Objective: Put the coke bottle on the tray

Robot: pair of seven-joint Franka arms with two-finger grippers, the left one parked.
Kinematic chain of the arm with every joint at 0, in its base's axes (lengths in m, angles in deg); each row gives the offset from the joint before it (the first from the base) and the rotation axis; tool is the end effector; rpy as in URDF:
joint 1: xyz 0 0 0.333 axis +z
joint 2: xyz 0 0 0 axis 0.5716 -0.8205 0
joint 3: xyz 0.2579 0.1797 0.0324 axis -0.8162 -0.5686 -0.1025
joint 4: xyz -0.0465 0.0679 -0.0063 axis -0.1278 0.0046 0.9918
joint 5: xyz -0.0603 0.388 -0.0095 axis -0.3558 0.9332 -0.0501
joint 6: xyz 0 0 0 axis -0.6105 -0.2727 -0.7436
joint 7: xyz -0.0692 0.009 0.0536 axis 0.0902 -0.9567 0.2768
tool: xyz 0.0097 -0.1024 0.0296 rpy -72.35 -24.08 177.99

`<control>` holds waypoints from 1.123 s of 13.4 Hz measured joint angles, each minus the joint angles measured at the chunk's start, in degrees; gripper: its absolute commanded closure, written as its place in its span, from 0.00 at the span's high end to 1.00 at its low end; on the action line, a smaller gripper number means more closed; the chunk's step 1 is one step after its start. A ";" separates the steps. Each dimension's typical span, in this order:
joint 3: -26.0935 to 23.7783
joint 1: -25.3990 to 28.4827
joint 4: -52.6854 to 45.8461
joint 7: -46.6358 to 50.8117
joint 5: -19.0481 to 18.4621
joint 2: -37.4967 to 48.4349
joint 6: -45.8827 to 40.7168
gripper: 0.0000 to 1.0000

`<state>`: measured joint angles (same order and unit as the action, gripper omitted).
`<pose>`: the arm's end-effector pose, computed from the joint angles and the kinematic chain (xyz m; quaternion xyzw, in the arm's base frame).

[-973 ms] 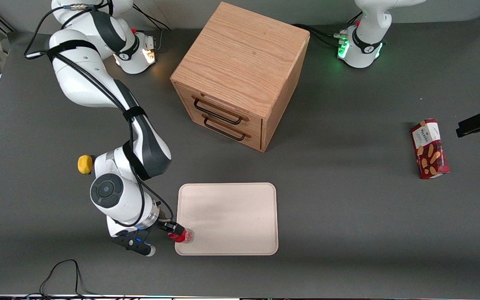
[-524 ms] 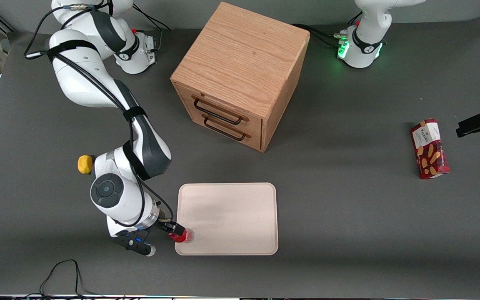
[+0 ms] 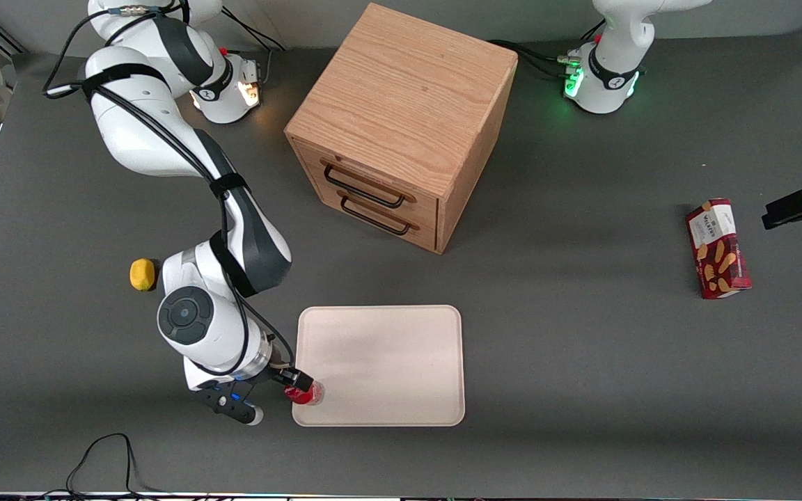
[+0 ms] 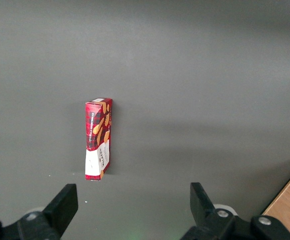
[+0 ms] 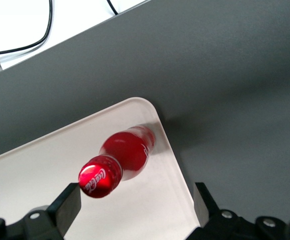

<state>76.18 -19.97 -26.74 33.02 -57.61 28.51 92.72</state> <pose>0.7550 0.2680 0.3319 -0.9746 0.2124 -0.0625 0.0339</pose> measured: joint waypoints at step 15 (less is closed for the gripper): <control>0.09 -6.18 10.46 -14.96 4.72 18.37 -25.02 1.00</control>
<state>76.27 -26.15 -16.29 18.06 -52.90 46.88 67.70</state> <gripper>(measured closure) 0.000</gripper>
